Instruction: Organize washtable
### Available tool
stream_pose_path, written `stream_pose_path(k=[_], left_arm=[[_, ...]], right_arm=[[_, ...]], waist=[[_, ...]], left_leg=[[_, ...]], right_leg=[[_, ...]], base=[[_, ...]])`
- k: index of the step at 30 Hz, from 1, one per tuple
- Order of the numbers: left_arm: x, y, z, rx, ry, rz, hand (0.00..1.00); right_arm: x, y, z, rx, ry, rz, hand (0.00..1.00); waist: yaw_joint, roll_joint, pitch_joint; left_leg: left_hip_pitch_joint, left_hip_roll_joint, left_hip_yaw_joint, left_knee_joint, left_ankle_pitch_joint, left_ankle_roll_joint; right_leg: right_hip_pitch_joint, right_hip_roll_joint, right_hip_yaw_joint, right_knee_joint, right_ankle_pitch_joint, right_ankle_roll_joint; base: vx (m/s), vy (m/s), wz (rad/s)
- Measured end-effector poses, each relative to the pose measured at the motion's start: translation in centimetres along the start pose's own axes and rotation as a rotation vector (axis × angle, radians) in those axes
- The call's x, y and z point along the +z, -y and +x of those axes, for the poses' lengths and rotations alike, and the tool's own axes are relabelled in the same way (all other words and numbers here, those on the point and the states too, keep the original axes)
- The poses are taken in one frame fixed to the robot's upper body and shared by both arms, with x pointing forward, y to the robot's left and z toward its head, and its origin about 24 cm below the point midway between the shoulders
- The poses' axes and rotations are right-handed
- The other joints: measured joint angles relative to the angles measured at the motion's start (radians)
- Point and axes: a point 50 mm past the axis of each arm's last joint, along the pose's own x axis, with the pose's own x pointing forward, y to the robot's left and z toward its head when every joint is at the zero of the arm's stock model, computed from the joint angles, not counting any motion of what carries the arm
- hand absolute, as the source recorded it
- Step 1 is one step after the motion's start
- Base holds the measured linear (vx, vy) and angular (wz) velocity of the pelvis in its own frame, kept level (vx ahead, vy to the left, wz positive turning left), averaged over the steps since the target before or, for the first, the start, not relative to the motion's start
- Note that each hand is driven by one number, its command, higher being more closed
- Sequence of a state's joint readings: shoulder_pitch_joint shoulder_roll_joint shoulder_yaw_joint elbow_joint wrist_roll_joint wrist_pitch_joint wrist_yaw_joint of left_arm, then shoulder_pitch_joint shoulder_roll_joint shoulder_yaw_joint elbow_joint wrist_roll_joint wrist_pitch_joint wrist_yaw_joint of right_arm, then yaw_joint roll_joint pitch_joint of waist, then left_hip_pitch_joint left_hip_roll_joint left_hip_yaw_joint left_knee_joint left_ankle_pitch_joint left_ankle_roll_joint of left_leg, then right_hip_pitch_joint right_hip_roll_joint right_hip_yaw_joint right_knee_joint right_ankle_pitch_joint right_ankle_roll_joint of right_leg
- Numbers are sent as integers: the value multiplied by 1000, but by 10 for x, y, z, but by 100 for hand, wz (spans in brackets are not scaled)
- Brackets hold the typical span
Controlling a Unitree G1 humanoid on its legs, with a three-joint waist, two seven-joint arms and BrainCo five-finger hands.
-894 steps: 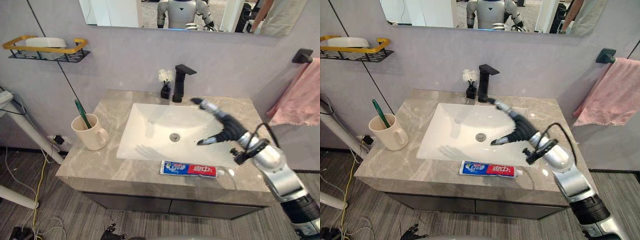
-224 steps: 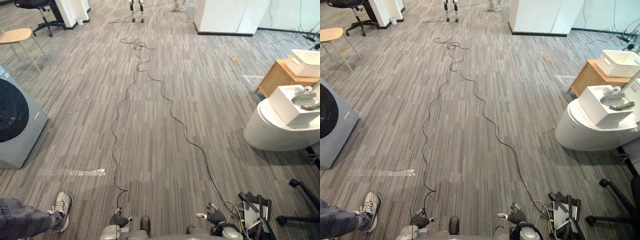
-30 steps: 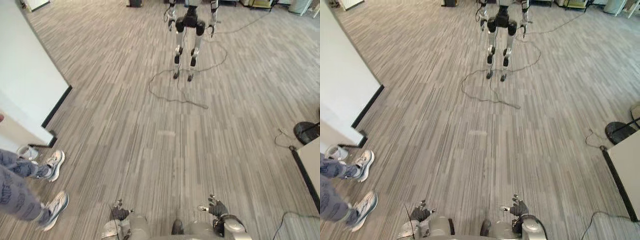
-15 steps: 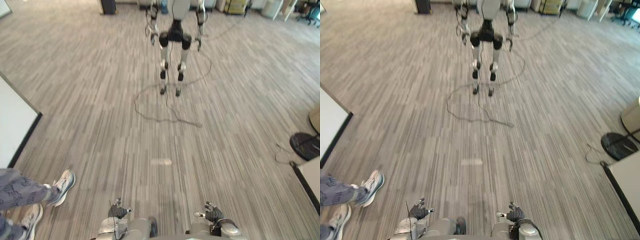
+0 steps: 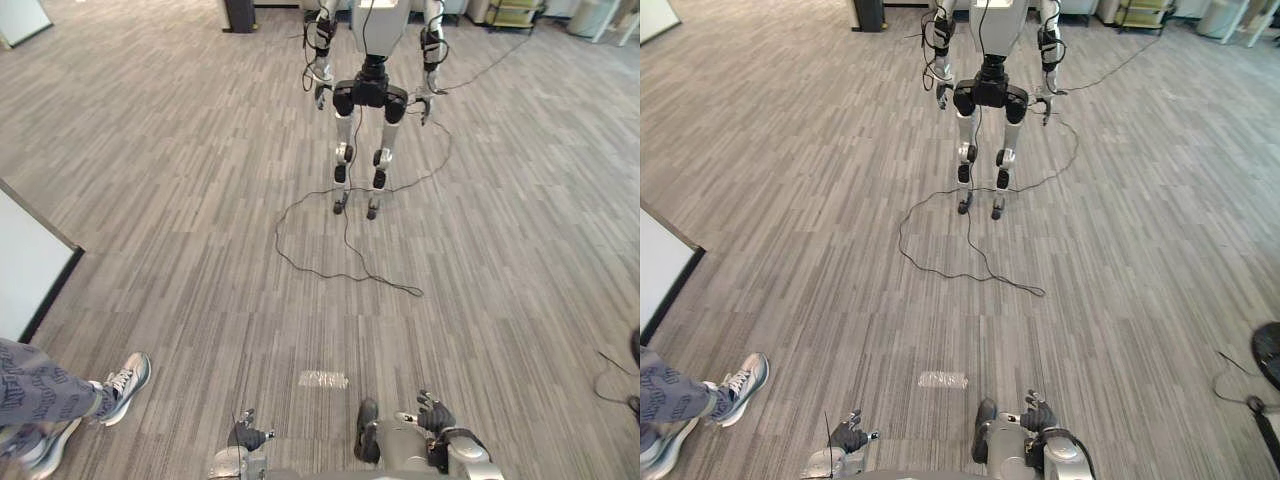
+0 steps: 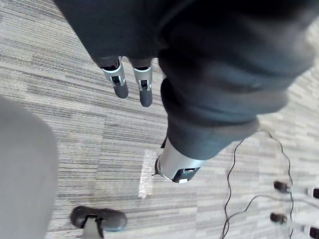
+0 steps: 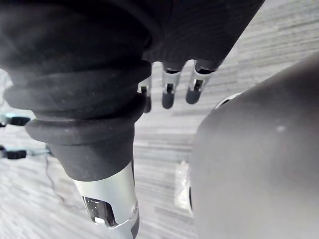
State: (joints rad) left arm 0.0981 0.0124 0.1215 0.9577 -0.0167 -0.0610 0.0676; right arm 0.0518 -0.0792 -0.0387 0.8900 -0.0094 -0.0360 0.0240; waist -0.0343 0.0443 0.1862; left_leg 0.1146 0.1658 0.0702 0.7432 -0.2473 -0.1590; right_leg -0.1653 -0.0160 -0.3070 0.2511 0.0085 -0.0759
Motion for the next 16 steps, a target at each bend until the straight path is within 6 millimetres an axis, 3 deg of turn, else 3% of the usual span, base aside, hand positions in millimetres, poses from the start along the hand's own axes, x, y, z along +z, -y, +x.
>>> stream_pose_path(k=[2, 4, 7, 9, 10, 11, 16], left_arm=[[0, 0, -1, 3, 6, -8, 0], [3, -4, 0, 13, 13, 0, 0], [7, -2, 1, 8, 28, 1, 0], [6, -3, 1, 11, 22, 2, 0], [4, -2, 1, 10, 15, 2, 0], [0, 1, 0, 4, -1, -5, 0], [-6, -12, -1, 40, -18, -23, 0]], right_arm=[[-3, 1, -1, -4, -12, 0, 0], [-11, 0, -2, -5, -42, 16, 0], [-15, 1, -2, -15, -59, 21, 0], [-18, 2, -3, -32, -73, 30, 0], [-19, 3, -3, -37, -76, 36, 0], [-21, 7, -4, -49, -78, 38, 0], [-29, -7, -6, -23, -102, 65, 0]], waist=[[2, 11, 2], [5, -17, 10], [24, -17, 9], [26, -15, 8], [24, -10, 6], [21, 11, -5], [24, -48, -33]], left_leg=[[-79, 102, 88, 186, 2, -5], [-89, 110, 144, 135, -11, 16], [-120, 85, 158, -84, -24, 34], [-123, 46, 113, -323, -6, 40], [-120, 42, 103, -374, 30, 45], [-118, 41, 83, -447, 134, 62], [-5, -29, 105, -615, 172, 83]], right_leg=[[107, 50, 3, -56, -30, -15], [199, 52, 12, -117, -29, -15], [251, 48, 48, -164, -28, -12], [269, 45, 68, -175, -34, 0], [277, 50, 75, -177, -37, 7], [286, 67, 84, -182, -43, 17], [315, 7, 118, -185, -64, 66]], base=[[504, -198, -13], [424, -155, -15], [300, -63, -35], [160, 56, -39], [118, 111, -28], [92, 166, -21], [60, 136, -5]])
